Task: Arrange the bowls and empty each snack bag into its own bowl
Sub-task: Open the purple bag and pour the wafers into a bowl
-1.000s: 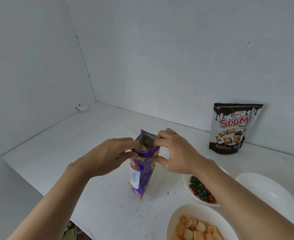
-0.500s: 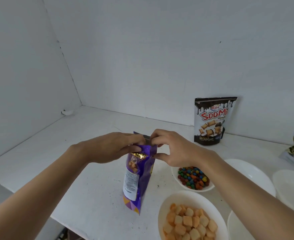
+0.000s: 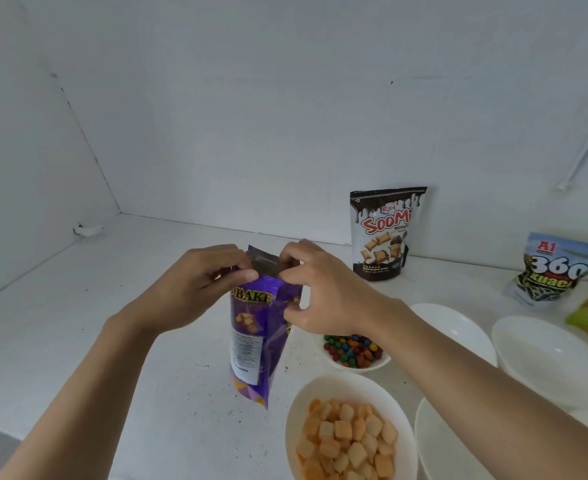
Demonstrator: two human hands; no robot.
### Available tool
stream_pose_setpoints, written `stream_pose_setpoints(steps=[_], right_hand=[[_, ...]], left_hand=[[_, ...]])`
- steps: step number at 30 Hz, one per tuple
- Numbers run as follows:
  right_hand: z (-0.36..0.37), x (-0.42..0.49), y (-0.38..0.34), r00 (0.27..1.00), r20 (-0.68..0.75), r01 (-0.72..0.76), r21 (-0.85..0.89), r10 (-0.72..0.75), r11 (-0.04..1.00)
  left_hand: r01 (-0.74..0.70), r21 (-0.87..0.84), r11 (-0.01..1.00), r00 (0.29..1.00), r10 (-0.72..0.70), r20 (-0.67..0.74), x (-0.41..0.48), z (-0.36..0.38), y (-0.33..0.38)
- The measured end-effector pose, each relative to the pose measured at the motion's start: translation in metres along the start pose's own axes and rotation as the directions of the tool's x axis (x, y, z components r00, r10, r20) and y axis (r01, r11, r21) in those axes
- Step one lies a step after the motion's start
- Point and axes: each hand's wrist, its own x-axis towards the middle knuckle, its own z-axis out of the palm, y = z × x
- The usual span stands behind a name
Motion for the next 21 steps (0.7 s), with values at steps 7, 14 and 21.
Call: stream_pose_setpoints(steps=[7,14,21], right_hand=[[-0.015,-0.008,0.001,0.971,-0.236,0.021,-0.096,-0.043,0.995],[-0.051,-0.028,0.026,0.885,-0.419,-0.083,0.284,0.201,0.955],[-0.098,-0.077,0.059,0.734,-0.441,-0.128,0.658,0.517,0.742]], left_hand=[[0.045,-0.019,0.999,0.957,-0.049,-0.284,0.020,0.022,0.017],[0.258,-0.610,0.749,0.919,-0.386,-0.085,0.030,0.071,0.064],[0.265,-0.638,0.723,0.858,-0.479,-0.185,0.035,0.140,0.096]])
